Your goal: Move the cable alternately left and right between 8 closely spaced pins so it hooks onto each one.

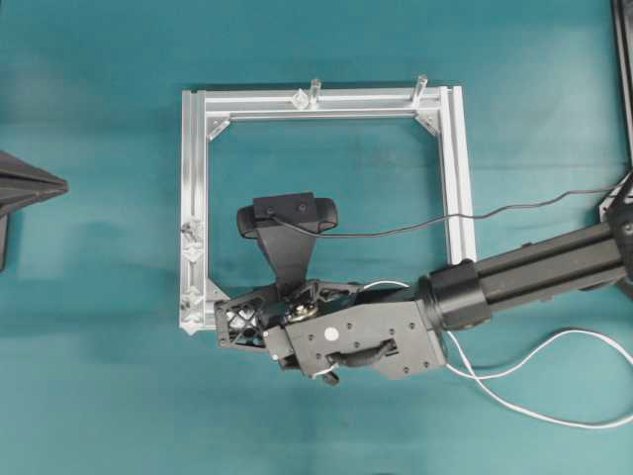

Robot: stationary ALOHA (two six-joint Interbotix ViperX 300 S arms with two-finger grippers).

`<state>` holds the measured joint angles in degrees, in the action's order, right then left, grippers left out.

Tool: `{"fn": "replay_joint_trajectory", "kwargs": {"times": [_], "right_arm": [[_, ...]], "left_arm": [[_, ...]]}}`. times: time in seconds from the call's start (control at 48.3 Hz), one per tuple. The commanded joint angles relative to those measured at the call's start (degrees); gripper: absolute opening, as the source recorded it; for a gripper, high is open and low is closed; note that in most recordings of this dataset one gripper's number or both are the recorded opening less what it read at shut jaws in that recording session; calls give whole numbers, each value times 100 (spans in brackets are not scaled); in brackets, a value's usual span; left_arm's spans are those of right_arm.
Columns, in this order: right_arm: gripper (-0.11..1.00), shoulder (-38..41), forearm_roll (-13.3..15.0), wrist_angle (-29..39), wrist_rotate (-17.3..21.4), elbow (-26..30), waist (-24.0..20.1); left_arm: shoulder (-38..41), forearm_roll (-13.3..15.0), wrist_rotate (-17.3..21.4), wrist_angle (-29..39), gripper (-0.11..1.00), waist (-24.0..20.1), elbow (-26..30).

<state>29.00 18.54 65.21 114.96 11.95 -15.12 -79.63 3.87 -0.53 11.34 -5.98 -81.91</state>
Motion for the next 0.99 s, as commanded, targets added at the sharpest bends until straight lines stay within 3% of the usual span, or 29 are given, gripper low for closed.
{"fn": "replay_joint_trajectory", "kwargs": {"times": [0.0, 0.974], "right_arm": [[13, -132, 26, 9, -18, 70, 26], [13, -132, 105, -62, -1072, 70, 879]], "left_arm": [[44, -9, -18, -26, 0, -18, 62], [44, -9, -26, -26, 0, -18, 62]]}}
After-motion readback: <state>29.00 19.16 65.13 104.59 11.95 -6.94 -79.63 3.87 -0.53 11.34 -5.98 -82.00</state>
